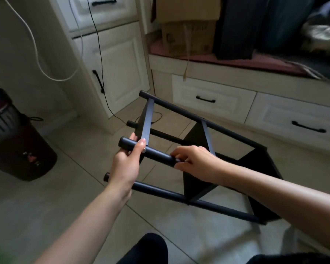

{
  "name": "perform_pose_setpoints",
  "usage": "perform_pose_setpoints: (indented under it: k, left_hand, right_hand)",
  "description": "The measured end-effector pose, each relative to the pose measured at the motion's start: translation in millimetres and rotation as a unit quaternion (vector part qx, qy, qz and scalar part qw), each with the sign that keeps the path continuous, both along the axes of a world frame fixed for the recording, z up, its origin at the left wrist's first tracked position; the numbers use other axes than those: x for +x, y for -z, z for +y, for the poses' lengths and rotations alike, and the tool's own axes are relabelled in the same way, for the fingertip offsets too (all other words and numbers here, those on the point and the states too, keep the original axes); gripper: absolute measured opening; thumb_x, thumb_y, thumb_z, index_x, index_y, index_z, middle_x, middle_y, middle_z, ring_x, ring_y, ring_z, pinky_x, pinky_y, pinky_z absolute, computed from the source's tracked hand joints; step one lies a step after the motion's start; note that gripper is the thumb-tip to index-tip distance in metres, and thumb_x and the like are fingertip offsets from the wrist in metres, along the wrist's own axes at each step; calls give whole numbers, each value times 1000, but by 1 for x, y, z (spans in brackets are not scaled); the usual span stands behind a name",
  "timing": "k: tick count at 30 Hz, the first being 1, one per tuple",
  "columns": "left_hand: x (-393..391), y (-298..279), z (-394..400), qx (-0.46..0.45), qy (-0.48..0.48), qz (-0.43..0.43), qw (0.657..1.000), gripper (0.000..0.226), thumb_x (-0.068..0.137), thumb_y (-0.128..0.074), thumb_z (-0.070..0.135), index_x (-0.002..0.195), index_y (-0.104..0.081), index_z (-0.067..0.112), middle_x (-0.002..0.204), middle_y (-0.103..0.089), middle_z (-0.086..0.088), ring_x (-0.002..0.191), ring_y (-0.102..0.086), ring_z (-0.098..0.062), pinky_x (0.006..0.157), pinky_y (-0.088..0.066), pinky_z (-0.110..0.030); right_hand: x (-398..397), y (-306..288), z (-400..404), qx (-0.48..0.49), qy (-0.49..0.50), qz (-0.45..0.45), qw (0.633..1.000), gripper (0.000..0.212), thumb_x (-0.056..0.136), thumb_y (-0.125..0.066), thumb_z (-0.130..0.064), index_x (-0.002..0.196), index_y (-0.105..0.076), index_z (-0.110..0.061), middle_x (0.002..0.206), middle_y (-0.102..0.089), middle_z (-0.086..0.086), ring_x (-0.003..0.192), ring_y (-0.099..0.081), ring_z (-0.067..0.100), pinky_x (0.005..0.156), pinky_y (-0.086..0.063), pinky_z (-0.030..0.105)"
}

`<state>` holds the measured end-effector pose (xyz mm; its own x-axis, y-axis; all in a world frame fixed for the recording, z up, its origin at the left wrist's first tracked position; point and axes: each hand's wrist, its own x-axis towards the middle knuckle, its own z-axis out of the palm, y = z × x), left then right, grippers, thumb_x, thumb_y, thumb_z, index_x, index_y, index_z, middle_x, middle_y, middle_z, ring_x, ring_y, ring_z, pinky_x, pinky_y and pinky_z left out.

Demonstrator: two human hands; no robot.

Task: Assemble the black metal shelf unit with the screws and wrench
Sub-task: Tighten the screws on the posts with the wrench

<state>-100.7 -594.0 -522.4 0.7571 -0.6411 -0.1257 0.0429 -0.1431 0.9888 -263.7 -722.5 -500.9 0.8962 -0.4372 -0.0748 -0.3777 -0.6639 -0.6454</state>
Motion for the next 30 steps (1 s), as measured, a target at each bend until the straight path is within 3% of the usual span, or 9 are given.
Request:
perform_pose_setpoints:
  k: [4, 7, 9, 11, 13, 16, 21, 26, 30]
  left_hand:
    - [0, -58, -19, -13, 7, -88, 996, 60, 93, -62, 53, 147, -48, 31, 101, -57, 33, 95, -50, 15, 74, -31, -9]
    - [-8, -96, -29, -27, 17, -172, 985, 60, 93, -64, 50, 146, -50, 25, 100, -56, 33, 97, -58, 15, 73, -36, -3]
    - [-22, -119, -33, -32, 42, -217, 975, 56, 94, -64, 46, 145, -51, 26, 96, -58, 30, 80, -58, 24, 62, -37, 5]
    - [-37, -136, -35, -27, 66, -249, 966, 37, 95, -65, 42, 130, -57, 32, 87, -59, 24, 70, -56, 26, 56, -38, 4]
    - [-56, -151, -35, -25, 88, -290, 953, 16, 94, -65, 43, 107, -58, 35, 88, -61, 21, 85, -63, 16, 75, -44, -3]
    - [-84, -168, -32, -29, 133, -325, 936, 48, 93, -63, 47, 134, -56, 22, 107, -61, 17, 128, -57, -20, 119, -30, -44]
    - [-127, -175, -16, -31, 136, -388, 911, 67, 88, -68, 49, 147, -47, 27, 125, -67, 11, 128, -58, -13, 120, -26, -53]
    - [-156, -160, 3, -72, 85, -458, 882, 40, 88, -69, 49, 118, -66, 23, 89, -67, 15, 95, -66, -13, 107, -41, -56]
    - [-160, -150, 10, -64, 63, -470, 878, 45, 87, -60, 58, 111, -67, 21, 96, -70, 10, 99, -66, -16, 119, -22, -54]
  right_hand:
    - [-9, -41, 5, 9, 38, -40, 998, 29, 98, -58, -25, 127, -55, -23, 108, -68, 0, 93, -66, 18, 83, -56, 33]
    - [-21, -60, 9, 21, 71, -86, 994, 29, 98, -57, -25, 127, -53, -28, 107, -67, -1, 91, -65, 13, 73, -54, 21]
    - [-32, -69, 15, 46, 99, -121, 987, 28, 98, -58, -23, 125, -54, -30, 108, -66, -3, 92, -64, 10, 69, -49, 13]
    - [-45, -73, 22, 81, 122, -160, 976, 27, 97, -60, -21, 122, -56, -29, 108, -66, -2, 95, -65, 12, 78, -54, 22]
    - [-59, -75, 30, 118, 142, -197, 963, 25, 96, -61, -18, 120, -58, -26, 105, -67, -1, 94, -67, 14, 84, -57, 33]
    - [-80, -74, 41, 172, 150, -248, 941, 22, 94, -63, -12, 115, -60, -20, 101, -70, 2, 90, -70, 15, 78, -58, 32]
    - [-108, -68, 51, 246, 153, -272, 917, 20, 91, -67, -7, 107, -60, -18, 97, -72, 7, 89, -72, 22, 78, -60, 37]
    - [-116, -58, 61, 254, 154, -270, 916, 22, 88, -71, -9, 103, -57, -20, 93, -68, 2, 85, -71, 20, 81, -60, 47]
    - [-115, -52, 63, 260, 143, -265, 917, 23, 88, -72, -13, 105, -58, -20, 94, -69, -1, 88, -72, 18, 81, -60, 46]
